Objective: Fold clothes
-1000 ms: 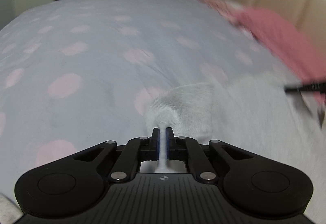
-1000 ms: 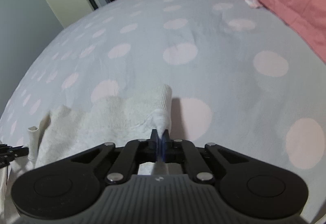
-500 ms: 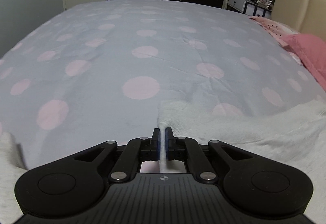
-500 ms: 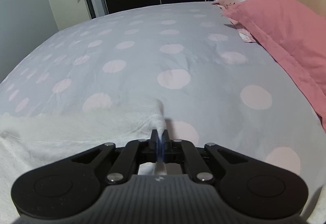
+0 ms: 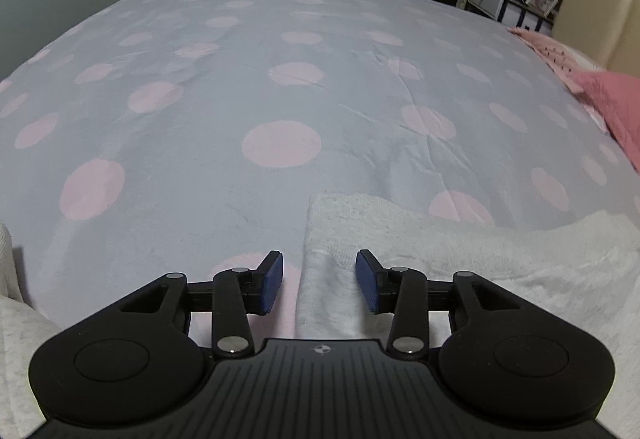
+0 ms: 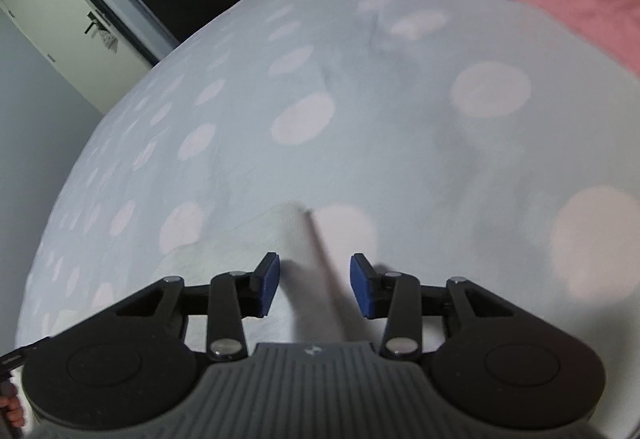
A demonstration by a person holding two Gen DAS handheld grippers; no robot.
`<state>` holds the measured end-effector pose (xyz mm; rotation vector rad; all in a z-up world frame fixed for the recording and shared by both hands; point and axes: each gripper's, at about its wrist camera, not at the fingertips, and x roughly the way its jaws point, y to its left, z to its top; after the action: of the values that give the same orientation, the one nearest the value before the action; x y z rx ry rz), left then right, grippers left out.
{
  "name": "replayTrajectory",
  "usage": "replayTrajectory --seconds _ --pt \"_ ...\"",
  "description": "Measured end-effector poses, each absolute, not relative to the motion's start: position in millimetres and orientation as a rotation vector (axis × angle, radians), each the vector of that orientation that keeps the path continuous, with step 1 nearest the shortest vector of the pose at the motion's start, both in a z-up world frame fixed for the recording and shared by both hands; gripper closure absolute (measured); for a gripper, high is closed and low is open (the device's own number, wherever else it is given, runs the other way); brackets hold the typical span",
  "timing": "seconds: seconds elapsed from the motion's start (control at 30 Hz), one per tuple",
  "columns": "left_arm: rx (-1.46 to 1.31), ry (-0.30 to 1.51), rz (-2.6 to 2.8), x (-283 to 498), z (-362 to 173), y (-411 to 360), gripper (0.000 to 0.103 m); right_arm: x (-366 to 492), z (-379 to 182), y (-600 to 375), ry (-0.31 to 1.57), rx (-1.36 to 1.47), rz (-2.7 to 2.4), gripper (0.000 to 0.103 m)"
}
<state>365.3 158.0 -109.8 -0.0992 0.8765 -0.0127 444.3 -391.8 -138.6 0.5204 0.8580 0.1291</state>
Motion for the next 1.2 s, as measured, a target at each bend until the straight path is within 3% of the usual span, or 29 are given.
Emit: replayTrajectory --seconds 0.07,0.1,0.3,0.43,0.57,0.67,0.97,1.13,1.2 --pt "-0.104 0.882 -0.012 365.6 -110.7 158.1 0.065 441.3 -129.4 -376.5 0.818 0.418 0.154 0.089" --pt "-0.106 0.885 -0.012 365.7 -111.1 158.2 0.066 438.6 -123.5 -369.2 0.789 0.369 0.173 0.092" --pt "-0.102 0.895 -0.011 367.0 -113.1 156.6 0.066 408.1 -93.2 -312.8 0.65 0.192 0.414 0.095" --pt "-0.1 0.896 -0.011 366.4 -112.7 155.0 0.067 389.1 -102.1 -260.7 0.7 0.071 0.575 0.095" --pt "-0.088 0.902 -0.017 365.4 -114.7 154.8 0.067 385.8 -124.1 -235.5 0.769 -0.048 0.567 0.085" --pt "-0.074 0.91 -0.019 365.1 -117.7 153.8 0.067 383.0 -121.0 -242.4 0.766 0.002 0.601 0.063" --pt "-0.071 0.915 -0.023 365.5 -118.7 152.7 0.067 370.1 -78.6 -257.1 0.598 -0.145 0.606 0.061" --pt "-0.066 0.921 -0.023 366.3 -120.5 152.9 0.067 398.6 -62.6 -290.9 0.645 -0.042 0.443 0.061" --pt "-0.064 0.924 -0.022 366.6 -121.6 152.4 0.067 402.4 -62.6 -289.9 0.674 -0.035 0.446 0.056"
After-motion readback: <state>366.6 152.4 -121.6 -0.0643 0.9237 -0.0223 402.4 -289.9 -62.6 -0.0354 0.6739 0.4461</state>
